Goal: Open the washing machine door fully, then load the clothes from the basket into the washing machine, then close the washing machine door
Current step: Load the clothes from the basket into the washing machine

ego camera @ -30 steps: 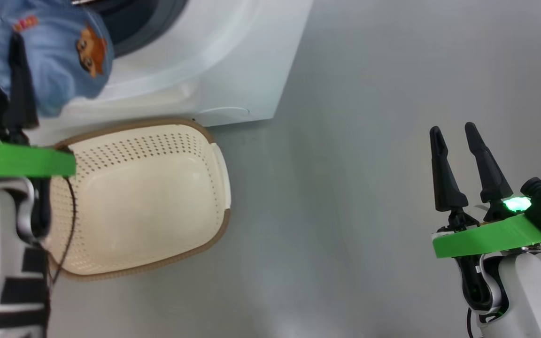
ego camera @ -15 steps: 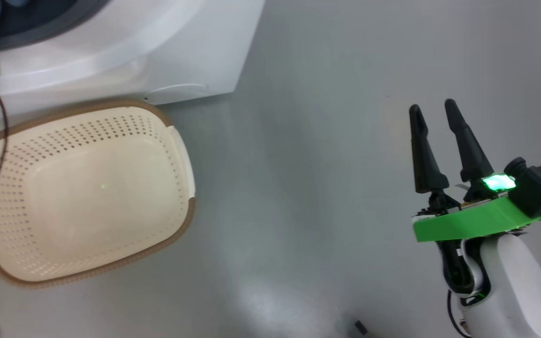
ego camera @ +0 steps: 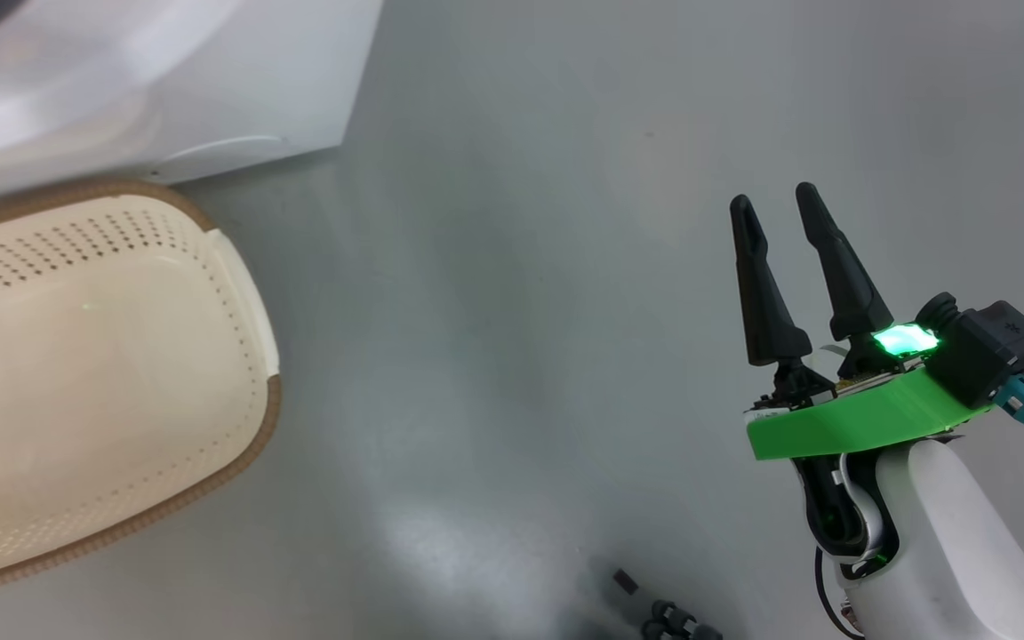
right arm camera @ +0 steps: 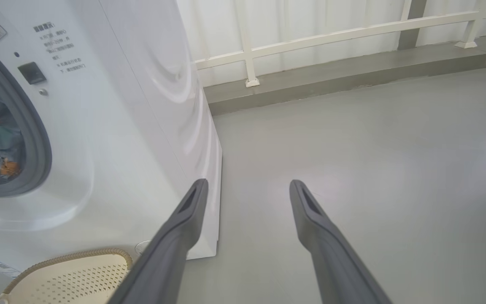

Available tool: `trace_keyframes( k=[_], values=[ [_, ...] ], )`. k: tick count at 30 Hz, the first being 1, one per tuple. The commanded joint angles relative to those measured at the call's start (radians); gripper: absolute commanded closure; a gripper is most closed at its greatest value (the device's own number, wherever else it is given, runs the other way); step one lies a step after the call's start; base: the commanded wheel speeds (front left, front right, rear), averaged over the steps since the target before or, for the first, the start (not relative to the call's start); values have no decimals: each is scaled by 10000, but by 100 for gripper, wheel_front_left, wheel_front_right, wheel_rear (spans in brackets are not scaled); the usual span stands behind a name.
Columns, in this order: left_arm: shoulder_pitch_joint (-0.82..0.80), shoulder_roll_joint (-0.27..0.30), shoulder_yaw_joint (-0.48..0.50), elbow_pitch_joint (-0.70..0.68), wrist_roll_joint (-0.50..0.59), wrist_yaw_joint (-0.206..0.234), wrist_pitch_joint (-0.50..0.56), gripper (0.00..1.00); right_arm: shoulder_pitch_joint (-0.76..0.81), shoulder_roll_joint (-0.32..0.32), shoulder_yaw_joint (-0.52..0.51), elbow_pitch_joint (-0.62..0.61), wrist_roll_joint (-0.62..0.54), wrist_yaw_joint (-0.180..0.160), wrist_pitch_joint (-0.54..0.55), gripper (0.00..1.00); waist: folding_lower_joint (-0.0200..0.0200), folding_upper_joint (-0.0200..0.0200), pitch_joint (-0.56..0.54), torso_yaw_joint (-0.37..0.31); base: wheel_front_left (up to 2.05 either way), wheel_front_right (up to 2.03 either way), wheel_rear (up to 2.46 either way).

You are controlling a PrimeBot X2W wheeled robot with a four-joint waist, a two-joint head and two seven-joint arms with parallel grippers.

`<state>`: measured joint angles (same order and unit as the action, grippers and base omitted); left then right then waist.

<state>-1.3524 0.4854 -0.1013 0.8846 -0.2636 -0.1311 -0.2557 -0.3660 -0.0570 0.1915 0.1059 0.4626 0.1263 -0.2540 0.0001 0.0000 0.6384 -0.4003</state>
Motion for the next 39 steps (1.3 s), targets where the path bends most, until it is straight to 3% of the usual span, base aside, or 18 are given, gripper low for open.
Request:
trace_keyframes(
  k=[1,10,11,12,13,14,18,24,39],
  values=[
    [-186,522,48,-417,160,4,-61,100,-49,17,165,-237,94,44,-78,0,-1,0,238,-243,0,0,0],
    [88,561,574,-444,286,37,-61,100,-99,58,246,-228,102,44,-78,0,-1,0,347,-376,0,0,0],
    [137,545,559,-297,323,36,-61,86,-107,60,256,-230,102,44,-78,0,-1,0,346,-371,0,0,0],
    [168,548,488,-114,417,35,-61,64,-111,62,265,-230,101,44,-78,0,-1,0,343,-359,0,0,0],
    [184,554,395,137,523,37,-61,9,-115,63,282,-226,99,44,-78,0,-1,0,338,-345,0,0,0],
    [175,540,313,497,595,53,-61,0,-116,64,293,-220,101,44,-78,0,-1,0,324,-326,0,0,0],
    [-210,455,1,1845,797,102,-47,0,-143,66,327,-198,139,44,-78,0,-1,0,260,-243,0,0,0],
    [-475,395,-188,2657,788,76,-56,0,-165,67,293,-174,131,44,-78,0,-1,0,134,-118,0,0,0],
    [938,-16,342,1170,296,87,-60,0,-158,-63,141,-149,-50,44,-78,0,-1,0,-395,240,0,0,0]
  ],
)
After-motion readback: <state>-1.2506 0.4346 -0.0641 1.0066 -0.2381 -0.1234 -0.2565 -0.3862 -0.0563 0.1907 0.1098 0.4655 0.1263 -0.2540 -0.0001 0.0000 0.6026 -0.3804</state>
